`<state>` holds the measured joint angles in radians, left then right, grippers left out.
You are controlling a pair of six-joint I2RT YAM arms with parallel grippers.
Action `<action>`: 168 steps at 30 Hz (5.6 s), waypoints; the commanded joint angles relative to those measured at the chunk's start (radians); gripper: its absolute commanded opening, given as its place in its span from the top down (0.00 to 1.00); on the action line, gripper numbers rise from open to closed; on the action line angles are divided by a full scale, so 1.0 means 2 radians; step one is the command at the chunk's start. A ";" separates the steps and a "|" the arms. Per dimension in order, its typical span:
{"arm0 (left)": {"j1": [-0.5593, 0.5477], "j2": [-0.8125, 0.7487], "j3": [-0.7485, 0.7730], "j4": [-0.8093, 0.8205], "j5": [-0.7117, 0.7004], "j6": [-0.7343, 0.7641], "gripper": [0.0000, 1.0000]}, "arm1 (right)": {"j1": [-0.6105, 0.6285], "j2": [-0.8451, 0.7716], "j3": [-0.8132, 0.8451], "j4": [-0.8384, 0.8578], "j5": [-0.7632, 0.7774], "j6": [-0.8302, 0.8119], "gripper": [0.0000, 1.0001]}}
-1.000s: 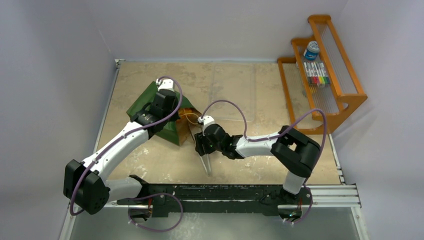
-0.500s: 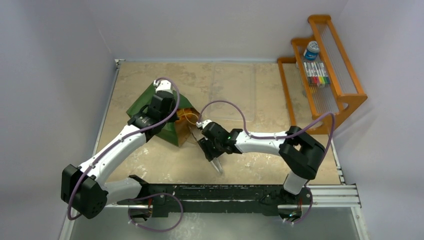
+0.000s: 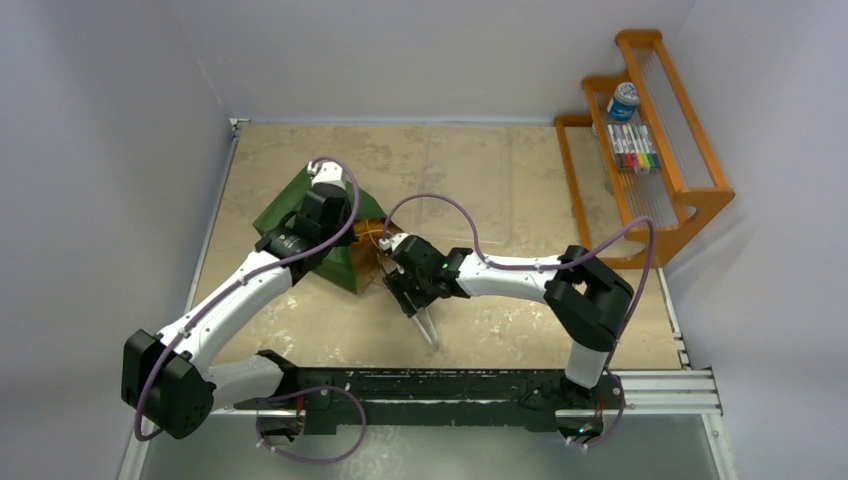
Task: Take the fake bread out of the paper bag
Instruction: Take out the fake bread from the paper bag.
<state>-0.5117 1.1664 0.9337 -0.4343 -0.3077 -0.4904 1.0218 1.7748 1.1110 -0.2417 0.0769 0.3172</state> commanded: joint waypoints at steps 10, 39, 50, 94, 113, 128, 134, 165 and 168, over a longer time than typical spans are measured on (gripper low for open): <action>0.000 -0.014 -0.011 0.020 0.016 -0.016 1.00 | -0.002 0.007 -0.014 0.014 -0.017 -0.005 0.22; 0.000 -0.018 -0.013 0.023 0.020 -0.014 1.00 | -0.041 0.038 0.108 -0.072 -0.028 -0.030 0.56; 0.000 -0.018 -0.006 0.015 0.018 -0.010 1.00 | -0.042 0.009 0.076 -0.083 -0.016 -0.017 0.56; 0.000 0.008 0.007 0.029 0.047 0.000 1.00 | -0.118 0.105 0.200 -0.104 -0.135 -0.109 0.81; 0.000 0.038 0.042 0.037 -0.069 -0.083 1.00 | -0.119 0.006 0.141 -0.104 -0.132 -0.081 1.00; -0.001 0.109 0.102 0.054 -0.128 -0.149 1.00 | -0.119 -0.076 0.056 -0.099 -0.118 -0.050 1.00; 0.000 0.129 0.131 0.033 -0.135 -0.153 1.00 | -0.119 -0.104 0.029 -0.100 -0.115 -0.025 1.00; 0.033 0.092 0.118 -0.039 -0.209 -0.130 1.00 | -0.231 -0.178 0.018 -0.097 -0.071 0.016 1.00; 0.040 0.089 0.115 -0.039 -0.205 -0.126 1.00 | -0.257 -0.180 0.026 -0.092 -0.071 0.016 1.00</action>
<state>-0.4549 1.3880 1.1484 -0.5179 -0.6933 -0.7643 0.5632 1.4647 1.1057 -0.4706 -0.0772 0.3340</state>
